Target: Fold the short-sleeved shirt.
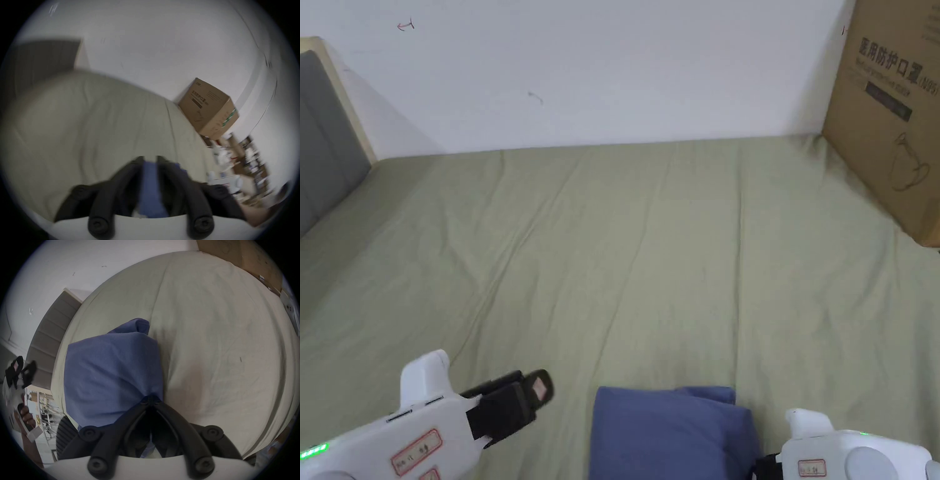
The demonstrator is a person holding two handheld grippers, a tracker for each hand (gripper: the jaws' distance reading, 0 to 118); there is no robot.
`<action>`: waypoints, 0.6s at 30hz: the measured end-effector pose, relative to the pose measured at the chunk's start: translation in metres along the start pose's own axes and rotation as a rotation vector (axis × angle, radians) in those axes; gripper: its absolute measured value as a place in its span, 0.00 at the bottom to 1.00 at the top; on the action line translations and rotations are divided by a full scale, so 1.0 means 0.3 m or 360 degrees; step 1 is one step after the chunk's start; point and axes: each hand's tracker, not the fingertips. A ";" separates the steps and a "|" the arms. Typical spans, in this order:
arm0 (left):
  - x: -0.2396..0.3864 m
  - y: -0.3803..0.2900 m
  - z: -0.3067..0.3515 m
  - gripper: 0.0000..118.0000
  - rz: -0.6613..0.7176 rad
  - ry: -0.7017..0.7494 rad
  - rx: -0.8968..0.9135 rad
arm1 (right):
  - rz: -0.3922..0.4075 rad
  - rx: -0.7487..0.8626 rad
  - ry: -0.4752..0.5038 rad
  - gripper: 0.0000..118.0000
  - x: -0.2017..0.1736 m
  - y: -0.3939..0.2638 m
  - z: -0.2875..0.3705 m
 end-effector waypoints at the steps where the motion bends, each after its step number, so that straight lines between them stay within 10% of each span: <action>1: -0.067 0.006 -0.042 0.65 0.0149 -0.0134 -0.0130 | 0.0052 0.0005 -0.0012 0.00 -0.006 -0.003 -0.002; 3: -0.138 -0.021 -0.129 0.99 0.0389 -0.0381 -0.0366 | 0.0134 0.0020 -0.0030 0.00 -0.018 -0.012 0.000; 13: -0.189 -0.225 -0.592 1.00 0.0602 -0.0898 -0.0752 | 0.0057 -0.0035 -0.0045 0.00 -0.020 0.010 -0.009; 14: -0.190 -0.233 -0.608 0.92 0.0588 -0.0824 -0.0756 | 0.0059 -0.0040 -0.0048 0.00 -0.020 0.010 -0.009; 16: -0.205 -0.233 -0.597 0.17 0.0509 -0.0704 -0.0627 | 0.0044 -0.0031 -0.0036 0.00 -0.013 0.005 -0.009; 18: -0.252 -0.264 -0.615 0.16 0.0427 -0.0280 -0.0686 | -0.0046 0.0006 0.0033 0.00 0.003 -0.003 -0.006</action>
